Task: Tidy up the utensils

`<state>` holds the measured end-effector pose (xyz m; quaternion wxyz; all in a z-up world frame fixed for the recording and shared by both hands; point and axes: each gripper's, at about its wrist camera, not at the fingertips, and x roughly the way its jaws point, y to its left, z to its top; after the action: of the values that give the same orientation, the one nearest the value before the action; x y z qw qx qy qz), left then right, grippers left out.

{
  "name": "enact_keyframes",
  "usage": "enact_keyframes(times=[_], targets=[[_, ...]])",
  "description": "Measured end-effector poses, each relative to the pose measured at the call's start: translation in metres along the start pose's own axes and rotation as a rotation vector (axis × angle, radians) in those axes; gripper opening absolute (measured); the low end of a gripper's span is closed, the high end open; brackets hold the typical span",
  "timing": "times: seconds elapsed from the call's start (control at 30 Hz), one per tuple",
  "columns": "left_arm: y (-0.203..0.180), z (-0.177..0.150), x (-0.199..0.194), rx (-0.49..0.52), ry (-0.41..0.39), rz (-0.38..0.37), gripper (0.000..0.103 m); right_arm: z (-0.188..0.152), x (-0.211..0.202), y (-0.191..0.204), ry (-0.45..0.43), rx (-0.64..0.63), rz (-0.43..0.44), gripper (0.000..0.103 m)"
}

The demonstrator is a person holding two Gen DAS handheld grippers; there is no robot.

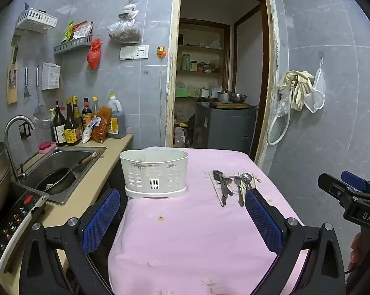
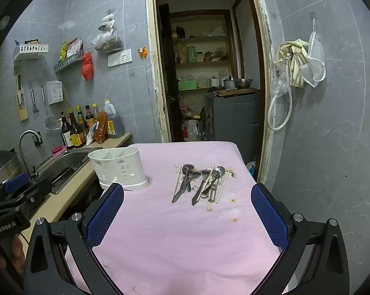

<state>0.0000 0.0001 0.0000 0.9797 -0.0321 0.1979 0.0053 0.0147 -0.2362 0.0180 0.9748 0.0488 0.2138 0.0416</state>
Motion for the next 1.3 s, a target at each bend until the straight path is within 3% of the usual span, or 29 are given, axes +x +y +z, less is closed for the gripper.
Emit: enact_keyframes(times=[1.3], targets=[[-0.0003,0.0001,0.0000,0.001,-0.002,0.000,0.103,0.0035,-0.0013,-0.0006,-0.001,0.004,0.004,0.102]])
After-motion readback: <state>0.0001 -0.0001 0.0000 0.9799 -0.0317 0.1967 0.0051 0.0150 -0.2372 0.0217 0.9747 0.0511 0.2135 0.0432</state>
